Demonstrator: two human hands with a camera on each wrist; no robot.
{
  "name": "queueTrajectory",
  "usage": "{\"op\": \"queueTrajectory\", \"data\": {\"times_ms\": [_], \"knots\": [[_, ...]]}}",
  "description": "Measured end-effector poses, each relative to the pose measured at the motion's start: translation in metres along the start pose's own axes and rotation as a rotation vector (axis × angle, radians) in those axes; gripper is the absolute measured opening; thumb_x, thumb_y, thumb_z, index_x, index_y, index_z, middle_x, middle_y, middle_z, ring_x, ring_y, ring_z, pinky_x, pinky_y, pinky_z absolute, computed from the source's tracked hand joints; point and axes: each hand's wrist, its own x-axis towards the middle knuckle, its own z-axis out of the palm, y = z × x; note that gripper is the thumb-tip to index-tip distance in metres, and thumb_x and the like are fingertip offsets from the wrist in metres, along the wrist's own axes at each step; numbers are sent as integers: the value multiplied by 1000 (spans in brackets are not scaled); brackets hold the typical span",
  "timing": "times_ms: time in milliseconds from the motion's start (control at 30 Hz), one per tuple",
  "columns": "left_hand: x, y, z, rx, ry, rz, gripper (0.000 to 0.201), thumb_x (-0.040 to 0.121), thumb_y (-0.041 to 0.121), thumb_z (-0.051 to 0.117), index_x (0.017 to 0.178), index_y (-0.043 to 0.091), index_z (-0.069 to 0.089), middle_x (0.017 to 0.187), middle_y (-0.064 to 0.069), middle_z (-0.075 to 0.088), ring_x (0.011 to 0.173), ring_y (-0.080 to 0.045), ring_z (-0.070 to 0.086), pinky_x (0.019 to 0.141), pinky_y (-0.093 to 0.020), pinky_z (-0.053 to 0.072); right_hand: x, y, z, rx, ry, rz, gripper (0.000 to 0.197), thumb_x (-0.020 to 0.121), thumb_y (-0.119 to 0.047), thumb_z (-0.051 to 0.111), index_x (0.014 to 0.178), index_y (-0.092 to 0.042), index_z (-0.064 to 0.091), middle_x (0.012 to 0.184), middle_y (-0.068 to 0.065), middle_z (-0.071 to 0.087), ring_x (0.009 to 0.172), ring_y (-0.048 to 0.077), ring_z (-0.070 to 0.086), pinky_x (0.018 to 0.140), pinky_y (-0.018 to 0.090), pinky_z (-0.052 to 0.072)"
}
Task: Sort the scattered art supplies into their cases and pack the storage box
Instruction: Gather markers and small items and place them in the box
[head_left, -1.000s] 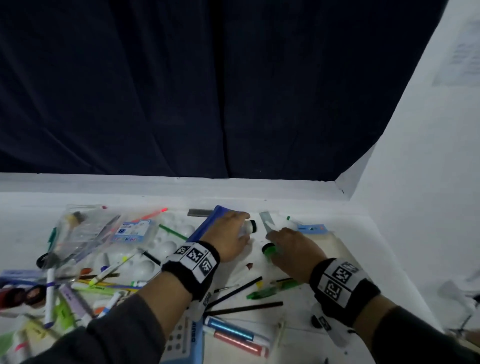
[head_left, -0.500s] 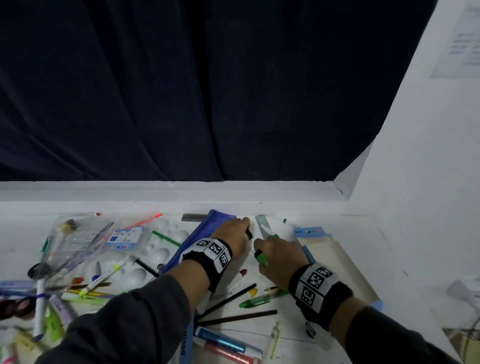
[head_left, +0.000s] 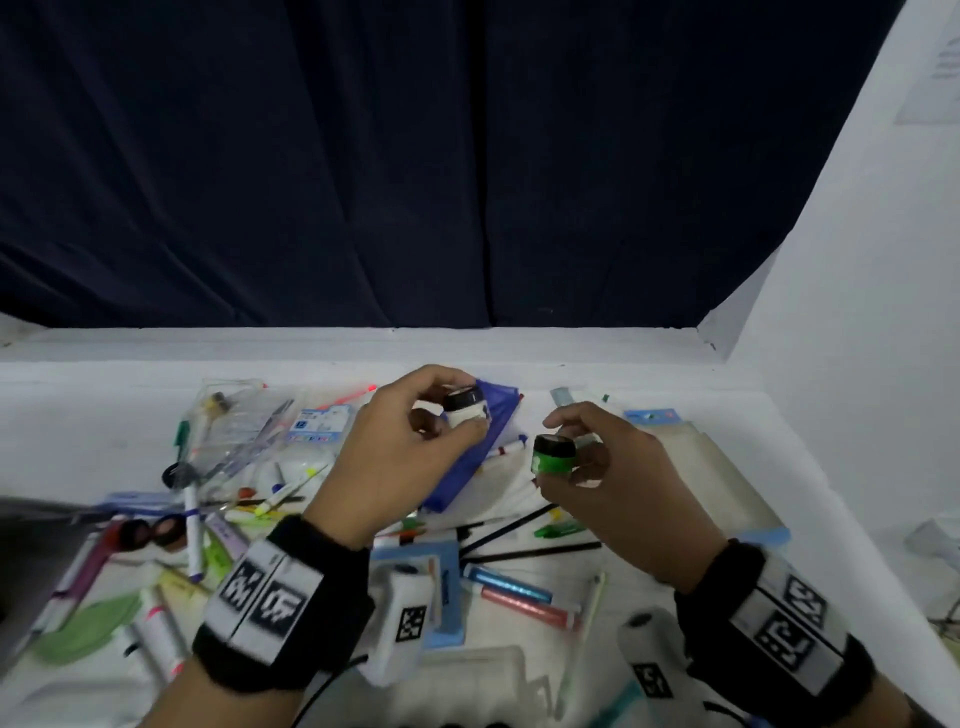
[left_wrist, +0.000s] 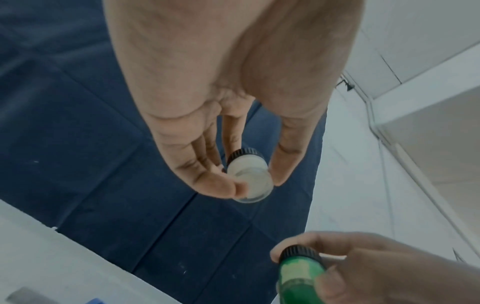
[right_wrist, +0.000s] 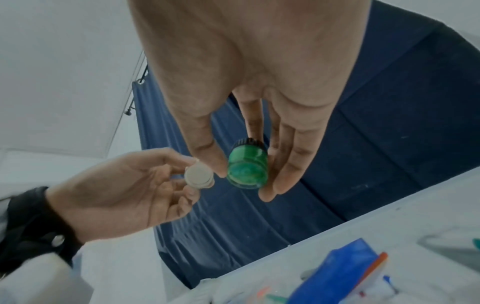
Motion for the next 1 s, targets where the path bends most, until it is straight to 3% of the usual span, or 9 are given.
{"op": "queueTrajectory", "data": {"times_ms": [100,200,233,333,433,500,700,867,1000], "knots": [[-51,-4,-18,-35,-47,-21,31,80,14,80,105,29,70,99,7,68,66,-17,59,68,-32,54,-29,-7,15,-20,-68,-48,35,74,-12,79,104,-24,68,99,-8,68,84,9,70,76,23,56],[-97,-23,-26,72,-77,-17,35,77,15,84,104,31,68,100,11,69,73,-12,66,70,-29,57,-57,-5,32,-41,-203,-102,31,72,-17,81,101,-22,70,99,-8,66,89,10,68,80,28,57],[-111,-31,-25,127,-90,-19,35,76,18,85,103,33,68,101,15,69,76,-11,65,69,-25,54,-65,-4,37,-87,-259,-104,31,72,-20,81,100,-23,69,100,-11,65,90,8,66,80,28,56],[-142,-48,-16,252,-194,-40,34,75,29,86,99,37,64,99,22,67,83,-7,61,64,-12,43,-85,3,50,-239,-401,-86,35,74,-24,82,104,-28,65,102,-19,60,94,0,57,77,12,45],[-155,-61,-4,262,-235,-20,32,76,24,84,98,35,63,95,20,66,80,-3,60,64,-11,41,-96,6,60,-364,-456,-108,34,75,-20,79,105,-24,63,106,-12,60,95,6,54,78,15,42],[-157,-69,2,280,-241,6,30,77,20,82,96,33,63,91,16,66,77,-2,60,65,-12,42,-101,8,66,-401,-454,-122,33,74,-18,76,105,-22,64,107,-9,62,99,8,55,80,18,42],[-157,-73,12,373,-275,4,19,87,22,69,105,25,64,95,7,68,80,-8,62,74,-31,52,-106,5,71,-522,-474,-117,27,82,-23,69,108,-27,65,114,-10,62,109,9,55,95,26,45],[-156,-71,15,492,-299,20,25,90,25,65,115,27,63,109,8,68,89,-11,62,81,-28,52,-103,2,67,-580,-512,-71,33,86,-28,68,118,-27,64,119,-11,59,112,7,52,97,24,45],[-156,-71,15,544,-330,29,21,93,23,62,113,20,67,112,3,66,96,-15,61,86,-30,49,-101,-3,66,-612,-546,-61,24,91,-32,63,115,-27,65,115,-11,57,106,5,51,90,19,43]]}}
